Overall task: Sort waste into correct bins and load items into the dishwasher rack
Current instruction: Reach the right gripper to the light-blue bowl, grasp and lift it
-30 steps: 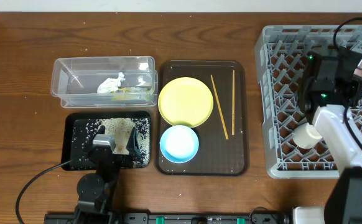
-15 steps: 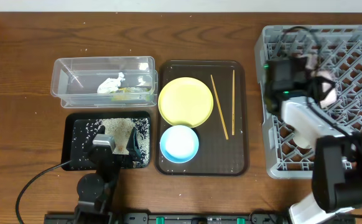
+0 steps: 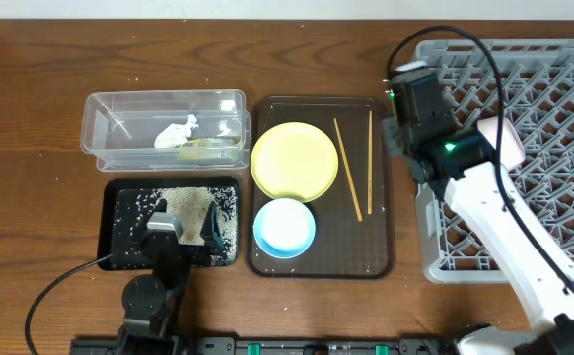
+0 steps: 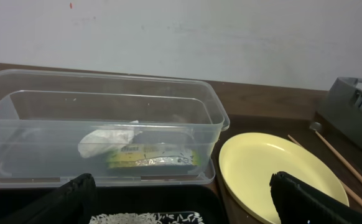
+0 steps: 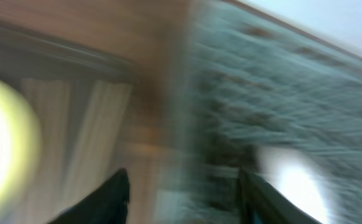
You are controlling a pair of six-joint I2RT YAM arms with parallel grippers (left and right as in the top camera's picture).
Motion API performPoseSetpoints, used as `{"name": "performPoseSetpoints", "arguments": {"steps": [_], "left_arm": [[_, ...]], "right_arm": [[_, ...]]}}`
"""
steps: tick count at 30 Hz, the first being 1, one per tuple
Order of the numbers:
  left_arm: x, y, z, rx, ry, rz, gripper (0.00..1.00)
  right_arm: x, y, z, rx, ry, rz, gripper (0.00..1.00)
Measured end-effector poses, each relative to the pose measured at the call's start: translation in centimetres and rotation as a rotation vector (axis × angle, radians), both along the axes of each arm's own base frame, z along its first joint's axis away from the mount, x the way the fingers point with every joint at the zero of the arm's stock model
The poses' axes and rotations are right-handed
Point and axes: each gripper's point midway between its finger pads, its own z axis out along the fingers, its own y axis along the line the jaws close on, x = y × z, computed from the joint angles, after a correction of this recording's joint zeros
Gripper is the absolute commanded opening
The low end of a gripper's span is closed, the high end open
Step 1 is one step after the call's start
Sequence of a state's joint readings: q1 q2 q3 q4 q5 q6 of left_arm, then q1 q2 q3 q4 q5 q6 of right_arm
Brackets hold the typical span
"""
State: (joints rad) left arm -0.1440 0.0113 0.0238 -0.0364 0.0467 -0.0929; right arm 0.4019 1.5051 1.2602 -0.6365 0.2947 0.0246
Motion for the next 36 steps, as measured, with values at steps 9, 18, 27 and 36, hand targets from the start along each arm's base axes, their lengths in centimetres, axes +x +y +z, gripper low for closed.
{"name": "performPoseSetpoints", "arguments": {"steps": [9, 18, 27, 36], "left_arm": [[0.0, 0.0, 0.0, 0.000, 0.000, 0.000, 0.92], [0.0, 0.0, 0.0, 0.000, 0.000, 0.000, 0.92], [0.0, 0.0, 0.0, 0.000, 0.000, 0.000, 0.92], [0.0, 0.0, 0.0, 0.000, 0.000, 0.000, 0.92]], "right_arm": [[-12.2, 14.9, -8.4, 0.424, 0.547, 0.239, 0.43], [-16.8, 15.8, -15.0, 0.253, 0.693, 0.107, 0.24], [-16.1, 14.3, -16.2, 0.187, 0.663, 0.008, 0.01], [-11.9, 9.1, -7.4, 0.165, 0.306, -0.098, 0.01]]}}
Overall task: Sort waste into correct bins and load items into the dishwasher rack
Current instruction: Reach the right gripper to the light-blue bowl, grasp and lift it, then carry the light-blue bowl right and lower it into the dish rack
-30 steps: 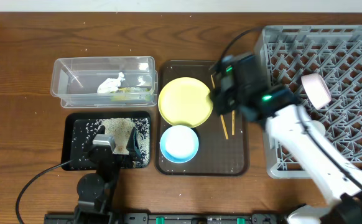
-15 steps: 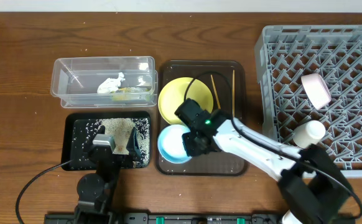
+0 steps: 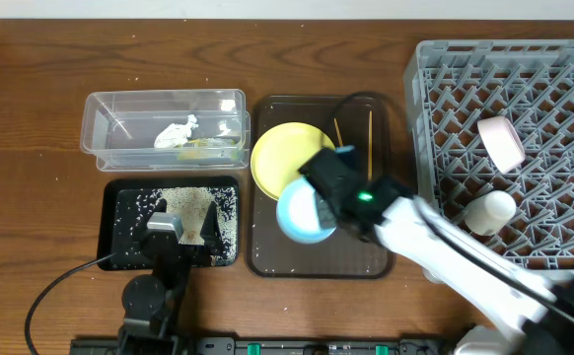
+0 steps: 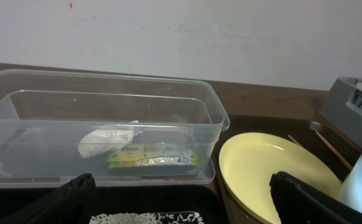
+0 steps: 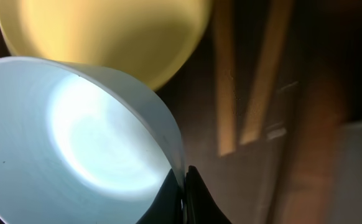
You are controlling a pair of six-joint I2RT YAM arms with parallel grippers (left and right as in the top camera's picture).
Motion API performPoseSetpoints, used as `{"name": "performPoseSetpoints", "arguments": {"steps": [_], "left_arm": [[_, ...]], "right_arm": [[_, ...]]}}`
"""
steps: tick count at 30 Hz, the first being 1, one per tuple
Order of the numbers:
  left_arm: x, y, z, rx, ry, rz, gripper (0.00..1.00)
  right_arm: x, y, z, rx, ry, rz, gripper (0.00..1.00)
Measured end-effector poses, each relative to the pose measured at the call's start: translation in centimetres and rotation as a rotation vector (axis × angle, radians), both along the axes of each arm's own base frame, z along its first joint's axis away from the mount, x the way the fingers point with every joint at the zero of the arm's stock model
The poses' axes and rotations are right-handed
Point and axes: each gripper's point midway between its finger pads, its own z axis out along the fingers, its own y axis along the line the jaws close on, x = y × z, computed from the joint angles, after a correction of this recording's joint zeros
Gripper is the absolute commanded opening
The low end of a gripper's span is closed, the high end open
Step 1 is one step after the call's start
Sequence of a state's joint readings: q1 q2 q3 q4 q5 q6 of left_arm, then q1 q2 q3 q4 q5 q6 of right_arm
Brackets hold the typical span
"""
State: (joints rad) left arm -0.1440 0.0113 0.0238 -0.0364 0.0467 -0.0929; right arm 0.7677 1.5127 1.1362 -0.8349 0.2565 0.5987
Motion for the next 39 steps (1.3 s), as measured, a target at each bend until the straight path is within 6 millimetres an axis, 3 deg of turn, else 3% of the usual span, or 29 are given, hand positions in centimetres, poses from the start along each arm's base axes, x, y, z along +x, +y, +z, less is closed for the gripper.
{"name": "performPoseSetpoints", "arguments": {"steps": [2, 4, 8, 11, 14, 18, 22, 31, 39], "left_arm": [[0.0, 0.0, 0.0, 0.000, 0.000, 0.000, 0.92], [0.0, 0.0, 0.0, 0.000, 0.000, 0.000, 0.92], [0.0, 0.0, 0.0, 0.000, 0.000, 0.000, 0.92], [0.0, 0.0, 0.0, 0.000, 0.000, 0.000, 0.92], [0.0, 0.0, 0.0, 0.000, 0.000, 0.000, 0.92], [0.0, 0.0, 0.0, 0.000, 0.000, 0.000, 0.92], [0.0, 0.0, 0.0, 0.000, 0.000, 0.000, 0.92], [0.0, 0.0, 0.0, 0.000, 0.000, 0.000, 0.92], [0.0, 0.0, 0.0, 0.000, 0.000, 0.000, 0.92]], "right_arm": [[1.4, -2.6, 3.5, -0.026, -0.144, -0.074, 0.01], [2.9, -6.6, 7.9, -0.073, -0.321, -0.196, 0.01], [3.7, -16.6, 16.2, -0.249, -0.659, -0.539, 0.01], [2.9, -22.4, 19.8, -0.402, -0.792, -0.751, 0.01], [2.2, -27.0, 21.5, -0.556, -0.825, -0.903, 0.01], [2.2, -31.4, 21.6, -0.696, -0.777, -1.017, 0.01], [2.9, -35.3, 19.6, -0.821, -0.641, -1.041, 0.01], [5.5, -40.5, 13.1, -0.969, -0.380, -0.999, 0.01], [6.3, -44.6, 9.5, -1.087, -0.196, -0.928, 0.01]]}}
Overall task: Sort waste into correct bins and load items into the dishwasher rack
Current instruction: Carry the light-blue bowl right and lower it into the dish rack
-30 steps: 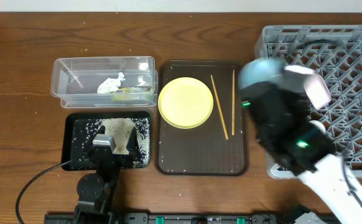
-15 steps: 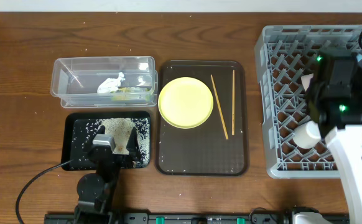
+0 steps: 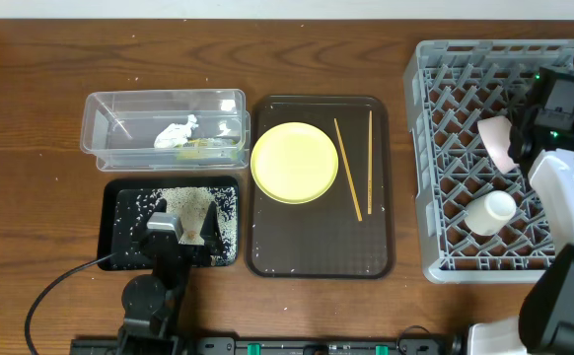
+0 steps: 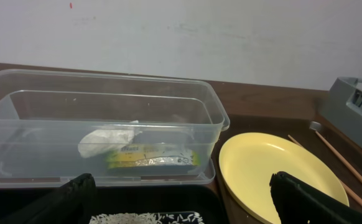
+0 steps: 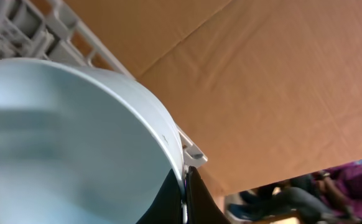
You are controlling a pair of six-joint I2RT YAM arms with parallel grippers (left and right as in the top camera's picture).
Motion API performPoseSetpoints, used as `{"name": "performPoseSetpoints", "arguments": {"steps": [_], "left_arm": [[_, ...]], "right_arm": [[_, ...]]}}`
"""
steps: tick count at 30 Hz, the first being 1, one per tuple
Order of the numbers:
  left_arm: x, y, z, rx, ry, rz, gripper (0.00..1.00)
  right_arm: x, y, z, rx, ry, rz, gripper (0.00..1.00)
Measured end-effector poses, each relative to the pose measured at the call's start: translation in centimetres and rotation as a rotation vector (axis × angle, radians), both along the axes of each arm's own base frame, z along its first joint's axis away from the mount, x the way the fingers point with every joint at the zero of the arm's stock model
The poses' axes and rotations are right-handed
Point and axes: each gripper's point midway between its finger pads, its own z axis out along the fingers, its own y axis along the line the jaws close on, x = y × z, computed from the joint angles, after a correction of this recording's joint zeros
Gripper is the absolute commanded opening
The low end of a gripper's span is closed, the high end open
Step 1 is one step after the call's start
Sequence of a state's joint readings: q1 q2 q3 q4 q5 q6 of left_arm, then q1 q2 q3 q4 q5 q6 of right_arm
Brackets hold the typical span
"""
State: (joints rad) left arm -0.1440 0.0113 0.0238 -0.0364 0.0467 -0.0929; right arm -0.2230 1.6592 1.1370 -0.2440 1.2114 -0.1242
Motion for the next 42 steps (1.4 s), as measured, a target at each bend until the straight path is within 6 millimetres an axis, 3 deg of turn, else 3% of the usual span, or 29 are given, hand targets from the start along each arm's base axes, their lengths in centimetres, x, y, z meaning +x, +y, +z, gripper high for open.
{"name": "performPoseSetpoints", "arguments": {"steps": [8, 9, 12, 13, 16, 21, 26, 32, 38, 42], "left_arm": [[0.0, 0.0, 0.0, 0.000, 0.000, 0.000, 0.92], [0.0, 0.0, 0.0, 0.000, 0.000, 0.000, 0.92], [0.0, 0.0, 0.0, 0.000, 0.000, 0.000, 0.92], [0.0, 0.0, 0.0, 0.000, 0.000, 0.000, 0.92], [0.0, 0.0, 0.0, 0.000, 0.000, 0.000, 0.92], [0.0, 0.0, 0.0, 0.000, 0.000, 0.000, 0.92], [0.0, 0.0, 0.0, 0.000, 0.000, 0.000, 0.92], [0.0, 0.0, 0.0, 0.000, 0.000, 0.000, 0.92], [0.0, 0.0, 0.0, 0.000, 0.000, 0.000, 0.92], [0.0, 0.0, 0.0, 0.000, 0.000, 0.000, 0.92]], "right_arm": [[0.8, -0.9, -3.6, -0.004, 0.175, -0.003, 0.02], [0.9, -0.9, -3.7, -0.007, 0.185, -0.002, 0.04], [1.7, -0.1, -3.7, -0.012, 0.193, 0.026, 0.22], [2.2, 0.4, -3.9, -0.008, 0.199, 0.047, 0.22], [3.3, 2.0, -3.8, -0.015, 0.218, 0.097, 0.05], [4.8, 4.2, -3.9, -0.011, 0.213, 0.168, 0.01], [5.3, 5.1, -4.1, -0.002, 0.216, 0.201, 0.01], [5.5, 5.1, -3.2, -0.006, 0.169, 0.206, 0.01], [5.6, 5.3, -0.7, -0.001, 0.071, 0.235, 0.01], [5.7, 5.7, 1.2, 0.018, 0.002, 0.280, 0.21]]}}
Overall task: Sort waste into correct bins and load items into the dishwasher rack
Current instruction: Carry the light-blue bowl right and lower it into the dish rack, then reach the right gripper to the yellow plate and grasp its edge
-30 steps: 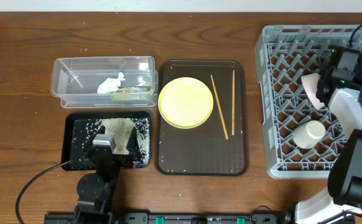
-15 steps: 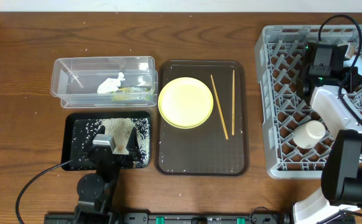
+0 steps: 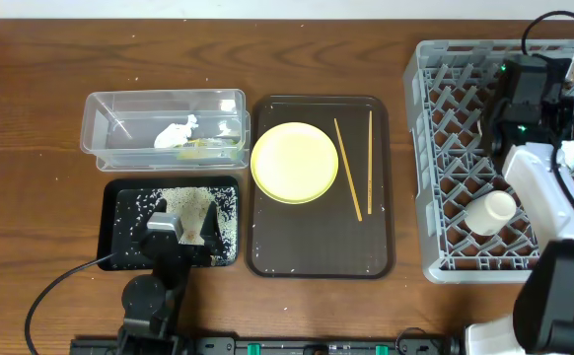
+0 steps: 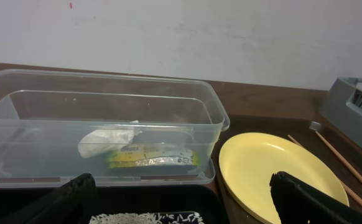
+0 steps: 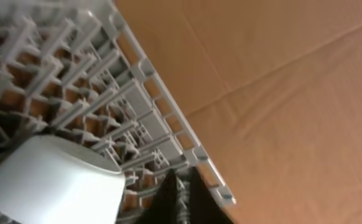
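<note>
My right gripper is over the far part of the grey dishwasher rack. Its fingers stand slightly apart with only rack bars showing between them. A pale bowl rests among the rack's prongs just left of them, apart from the fingers. A white cup also lies in the rack. A yellow plate and two chopsticks lie on the brown tray. My left gripper is open and low over the black tray of rice, holding nothing.
A clear plastic bin with a crumpled white tissue and a yellow-green wrapper stands behind the black tray. The rack's wall rises right beside the brown tray. Bare wooden table lies to the left.
My right gripper held the pale blue bowl by its rim over the rack. Now the bowl rests in the rack and the fingers are off it. The left arm has not moved.
The right arm was first near the rack's left edge, with the blue bowl on the brown tray. Then the gripper was shut on the bowl's rim at the tray. Later it held the bowl over the rack. Now the bowl sits in the rack, released.
</note>
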You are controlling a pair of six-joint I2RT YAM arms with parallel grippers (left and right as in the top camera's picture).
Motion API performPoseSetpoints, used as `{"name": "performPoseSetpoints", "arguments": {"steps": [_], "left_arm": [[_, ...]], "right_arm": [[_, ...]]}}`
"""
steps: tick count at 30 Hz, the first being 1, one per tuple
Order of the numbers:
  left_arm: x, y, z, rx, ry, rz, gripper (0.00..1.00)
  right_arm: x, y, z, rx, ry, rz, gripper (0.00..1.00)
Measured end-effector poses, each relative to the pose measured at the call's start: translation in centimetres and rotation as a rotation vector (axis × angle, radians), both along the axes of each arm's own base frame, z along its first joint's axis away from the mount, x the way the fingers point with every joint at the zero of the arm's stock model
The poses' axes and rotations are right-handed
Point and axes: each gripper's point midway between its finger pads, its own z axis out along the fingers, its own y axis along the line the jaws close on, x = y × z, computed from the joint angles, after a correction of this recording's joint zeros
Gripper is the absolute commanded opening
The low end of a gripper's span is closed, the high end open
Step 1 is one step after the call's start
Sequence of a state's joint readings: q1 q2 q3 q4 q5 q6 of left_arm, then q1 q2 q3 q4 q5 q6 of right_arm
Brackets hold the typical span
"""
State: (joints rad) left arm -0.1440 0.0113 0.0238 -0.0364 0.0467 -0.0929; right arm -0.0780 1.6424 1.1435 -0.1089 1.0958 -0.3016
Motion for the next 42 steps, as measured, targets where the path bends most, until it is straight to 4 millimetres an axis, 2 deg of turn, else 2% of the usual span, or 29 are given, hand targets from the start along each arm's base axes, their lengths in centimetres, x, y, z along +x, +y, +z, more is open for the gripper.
{"name": "performPoseSetpoints", "arguments": {"steps": [2, 4, 8, 10, 12, 15, 16, 17, 20, 23, 25, 27, 32, 34, 37, 40, 42], "left_arm": [[0.0, 0.0, 0.0, 0.000, 0.000, 0.000, 0.92], [0.0, 0.0, 0.0, 0.000, 0.000, 0.000, 0.92], [0.0, 0.0, 0.0, 0.000, 0.000, 0.000, 0.92], [0.0, 0.0, 0.0, 0.000, 0.000, 0.000, 0.92], [0.0, 0.0, 0.0, 0.000, 0.000, 0.000, 0.92], [0.0, 0.0, 0.0, 0.000, 0.000, 0.000, 0.92], [0.0, 0.0, 0.0, 0.000, 0.000, 0.000, 0.92], [0.0, 0.0, 0.0, 0.000, 0.000, 0.000, 0.92], [0.0, 0.0, 0.0, 0.000, 0.000, 0.000, 0.92], [0.0, 0.0, 0.0, 0.000, 0.000, 0.000, 0.92], [0.0, 0.0, 0.0, 0.000, 0.000, 0.000, 0.92], [0.0, 0.0, 0.0, 0.000, 0.000, 0.000, 0.92], [0.0, 0.0, 0.0, 0.000, 0.000, 0.000, 0.92], [0.0, 0.0, 0.0, 0.000, 0.000, 0.000, 0.92], [0.0, 0.0, 0.0, 0.000, 0.000, 0.000, 0.92], [0.0, 0.0, 0.0, 0.000, 0.000, 0.000, 0.92], [0.0, 0.0, 0.0, 0.000, 0.000, 0.000, 0.92]], "right_arm": [[0.1, 0.6, 0.7, 0.025, -0.021, 0.040, 0.27], [0.4, 2.2, 1.3, 0.061, -0.035, 0.110, 0.32], [1.1, 7.6, 2.4, 0.172, -0.075, 0.306, 0.34], [1.0, 11.2, 2.7, 0.255, -0.090, 0.426, 0.36], [0.6, 15.7, 3.0, 0.355, -0.095, 0.568, 0.37], [-0.9, 24.2, 2.3, 0.544, -0.053, 0.822, 0.42], [-1.5, 26.5, 1.9, 0.598, -0.029, 0.887, 0.43], [-2.5, 29.7, 1.1, 0.673, 0.011, 0.968, 0.44], [-5.4, 36.5, -1.8, 0.846, 0.144, 1.095, 0.47], [-7.1, 40.9, -5.4, 0.962, 0.261, 1.113, 0.48], [-7.4, 42.5, -8.2, 1.010, 0.315, 1.072, 0.47], [-7.4, 43.1, -11.0, 1.046, 0.352, 0.998, 0.46], [-7.3, 42.4, -18.6, 1.128, 0.396, 0.702, 0.44], [-7.5, 41.8, -20.6, 1.154, 0.411, 0.611, 0.43], [-7.9, 41.3, -22.3, 1.184, 0.421, 0.519, 0.37], [-8.1, 41.4, -22.3, 1.210, 0.409, 0.482, 0.10], [-8.1, 41.4, -22.2, 1.225, 0.391, 0.453, 0.04]]}}
